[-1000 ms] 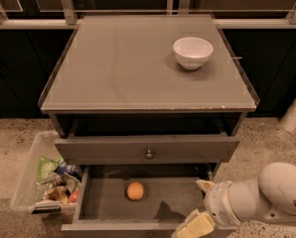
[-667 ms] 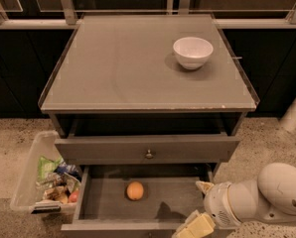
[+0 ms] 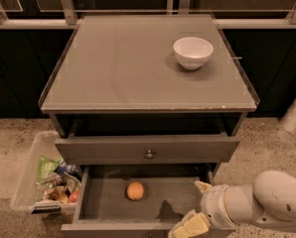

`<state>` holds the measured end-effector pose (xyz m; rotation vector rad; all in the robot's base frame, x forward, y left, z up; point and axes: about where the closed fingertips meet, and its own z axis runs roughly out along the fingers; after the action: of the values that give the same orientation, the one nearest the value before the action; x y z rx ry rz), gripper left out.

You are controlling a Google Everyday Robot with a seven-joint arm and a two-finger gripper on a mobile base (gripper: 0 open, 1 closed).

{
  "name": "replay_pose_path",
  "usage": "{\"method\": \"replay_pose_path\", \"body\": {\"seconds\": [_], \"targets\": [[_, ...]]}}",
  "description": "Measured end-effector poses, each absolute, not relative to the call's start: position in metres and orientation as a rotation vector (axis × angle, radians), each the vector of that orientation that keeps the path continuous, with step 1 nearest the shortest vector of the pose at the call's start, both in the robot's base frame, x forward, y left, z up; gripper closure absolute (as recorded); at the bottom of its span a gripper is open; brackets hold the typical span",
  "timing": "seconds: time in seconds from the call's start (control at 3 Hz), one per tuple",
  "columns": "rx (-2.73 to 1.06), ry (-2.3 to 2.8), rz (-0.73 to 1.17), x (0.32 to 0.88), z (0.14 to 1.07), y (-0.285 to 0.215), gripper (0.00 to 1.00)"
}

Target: Pick orange from middle drawer and place on counter

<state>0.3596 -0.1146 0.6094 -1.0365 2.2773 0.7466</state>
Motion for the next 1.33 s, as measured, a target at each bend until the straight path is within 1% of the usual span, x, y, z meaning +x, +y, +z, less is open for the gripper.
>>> {"method": "replay_pose_path", "body": {"seconds": [0.33, 0.67, 1.0, 1.33], "targets": [[-1.045, 2.223, 0.768, 0.382, 0.580, -0.096, 0.00], [-1.026, 2.217, 0.785, 0.410, 0.525, -0.065, 0.00], [-1.030, 2.201, 0.789, 0.417, 0.517, -0.061, 0.00], [-1.043, 2.138, 0.788, 0.429, 0.512, -0.044, 0.00]]}}
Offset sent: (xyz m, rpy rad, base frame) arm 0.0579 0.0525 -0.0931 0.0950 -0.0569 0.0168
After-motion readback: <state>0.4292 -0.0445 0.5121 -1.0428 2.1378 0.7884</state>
